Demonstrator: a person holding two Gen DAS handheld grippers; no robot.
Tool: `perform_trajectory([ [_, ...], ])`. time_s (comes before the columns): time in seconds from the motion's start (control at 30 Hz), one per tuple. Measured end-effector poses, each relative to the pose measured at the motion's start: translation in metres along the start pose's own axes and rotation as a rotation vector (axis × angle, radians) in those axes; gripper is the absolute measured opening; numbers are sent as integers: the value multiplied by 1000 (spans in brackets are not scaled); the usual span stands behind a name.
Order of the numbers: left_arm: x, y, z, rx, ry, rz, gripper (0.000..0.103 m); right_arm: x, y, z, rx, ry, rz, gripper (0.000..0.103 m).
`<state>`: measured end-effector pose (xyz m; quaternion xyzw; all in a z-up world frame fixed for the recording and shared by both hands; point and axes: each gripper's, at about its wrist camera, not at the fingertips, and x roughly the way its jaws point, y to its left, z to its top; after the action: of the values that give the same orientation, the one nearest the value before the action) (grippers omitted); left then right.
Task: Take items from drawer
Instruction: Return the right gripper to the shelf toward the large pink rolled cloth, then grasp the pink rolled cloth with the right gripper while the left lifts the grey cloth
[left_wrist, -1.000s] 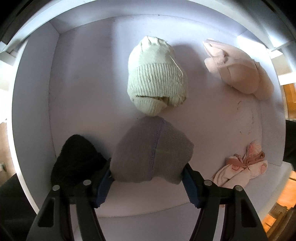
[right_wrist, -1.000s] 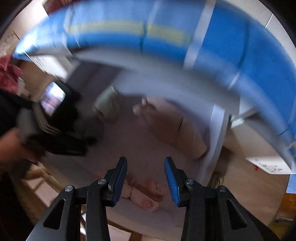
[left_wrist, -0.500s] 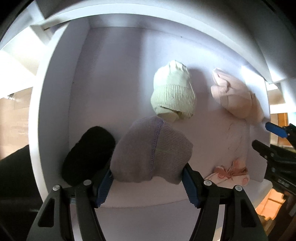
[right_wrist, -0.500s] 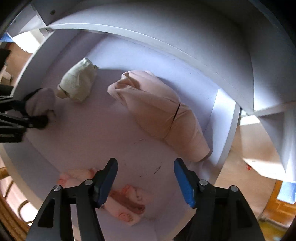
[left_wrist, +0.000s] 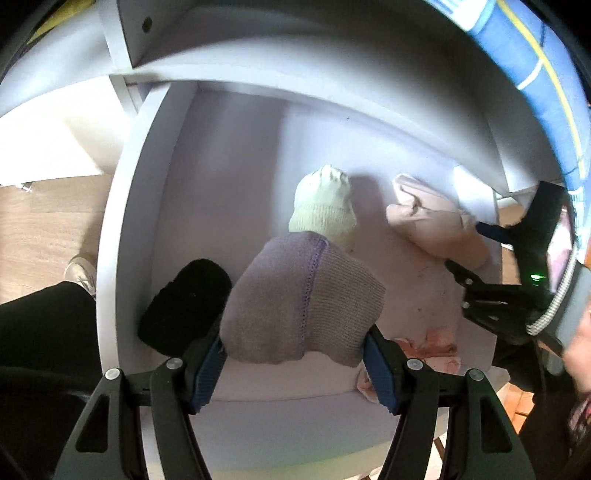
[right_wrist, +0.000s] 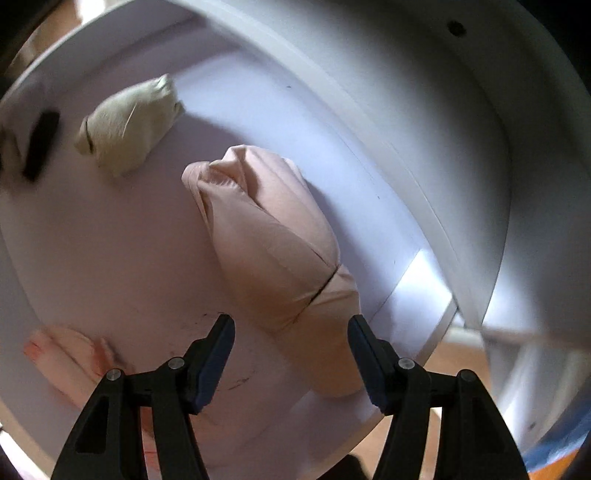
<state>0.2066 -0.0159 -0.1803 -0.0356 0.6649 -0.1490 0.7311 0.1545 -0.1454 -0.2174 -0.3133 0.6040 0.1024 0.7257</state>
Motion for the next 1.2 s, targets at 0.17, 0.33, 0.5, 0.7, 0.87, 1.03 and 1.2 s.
perform_trajectory([
  [0.17,-22,2,-6,37,-40,-6,69,9,0,8,-32,-1,-3,67],
  [0.33,-45,2,-10,59,-80,-27,69,19,7,12,-30,6,-1,73],
  [0.5,-60,-2,-18,95,-110,-34,69,27,8,14,-19,21,-10,74],
  [0.7,-73,-15,-30,165,-128,-52,69,26,21,15,4,46,18,75],
  [0.87,-105,-31,-40,251,-198,-74,69,18,29,11,44,50,98,75],
  [1.03,-146,-39,-52,318,-256,-98,69,19,20,15,91,64,88,75],
  [1.2,-191,-42,-55,329,-329,-123,69,28,16,9,196,129,159,70],
])
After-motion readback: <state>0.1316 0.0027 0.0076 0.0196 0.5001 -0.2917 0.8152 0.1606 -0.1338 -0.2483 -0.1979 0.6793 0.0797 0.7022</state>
